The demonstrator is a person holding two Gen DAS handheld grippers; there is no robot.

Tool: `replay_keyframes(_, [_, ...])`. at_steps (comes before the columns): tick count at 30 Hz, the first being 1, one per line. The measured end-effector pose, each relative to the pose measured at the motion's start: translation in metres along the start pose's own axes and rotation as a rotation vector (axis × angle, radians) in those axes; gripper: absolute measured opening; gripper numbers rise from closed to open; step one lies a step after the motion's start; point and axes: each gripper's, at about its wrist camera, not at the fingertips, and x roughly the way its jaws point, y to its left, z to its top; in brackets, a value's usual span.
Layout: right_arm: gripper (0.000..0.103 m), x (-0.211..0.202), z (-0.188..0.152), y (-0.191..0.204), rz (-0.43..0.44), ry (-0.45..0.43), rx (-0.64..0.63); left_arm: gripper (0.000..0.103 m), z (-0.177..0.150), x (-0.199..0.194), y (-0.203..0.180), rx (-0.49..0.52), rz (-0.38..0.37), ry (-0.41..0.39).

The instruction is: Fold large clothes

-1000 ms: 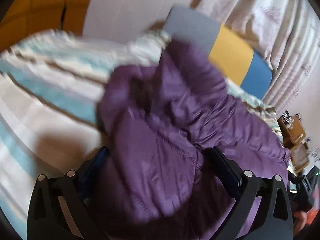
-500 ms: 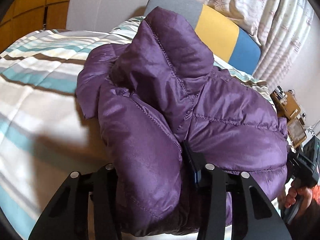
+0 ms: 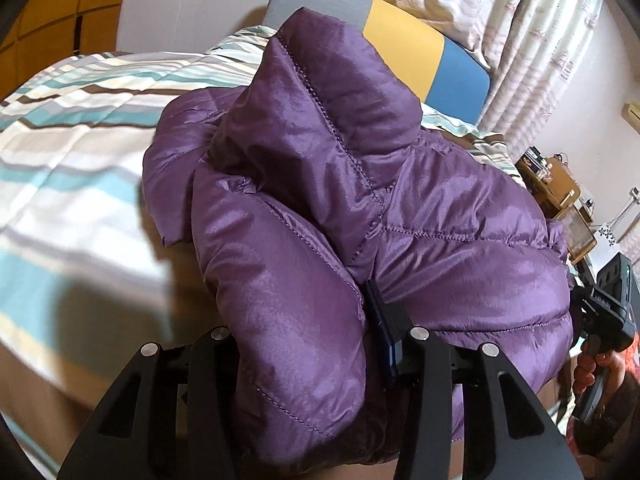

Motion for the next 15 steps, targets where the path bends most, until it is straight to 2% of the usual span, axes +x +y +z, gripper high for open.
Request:
replay_keyframes(4, [0.04,-0.013,-0.007,-0.001,0.003,0.008,0.001,0.045,-0.009,-0.01,0.001,0.007,-0.009,0.001])
replay_keyframes(5, [0.044,-0.014,-0.004,0.0,-0.005,0.011,-0.004,0.048,-0.011,-0.013,0.0,0.007,-0.011,0.0])
replay_keyframes(6, [0.051,-0.015,0.001,0.001,-0.017,0.012,-0.008,0.052,-0.012,-0.017,0.002,0.003,-0.008,-0.005])
replay_keyframes(8, [0.058,-0.019,0.013,0.006,-0.048,0.002,-0.014,0.065,-0.011,-0.024,0.005,-0.016,0.001,-0.021])
replay_keyframes(10, [0.061,-0.032,0.017,0.004,-0.065,-0.028,-0.015,0.071,-0.009,-0.032,0.008,-0.041,-0.005,-0.052])
replay_keyframes(12, [0.068,-0.043,0.024,0.003,-0.109,-0.071,-0.021,0.074,-0.003,-0.041,0.012,-0.062,-0.004,-0.097])
replay_keyframes(15, [0.068,-0.047,0.041,0.011,-0.143,-0.134,-0.06,0.083,0.011,-0.044,0.01,-0.048,0.008,-0.132])
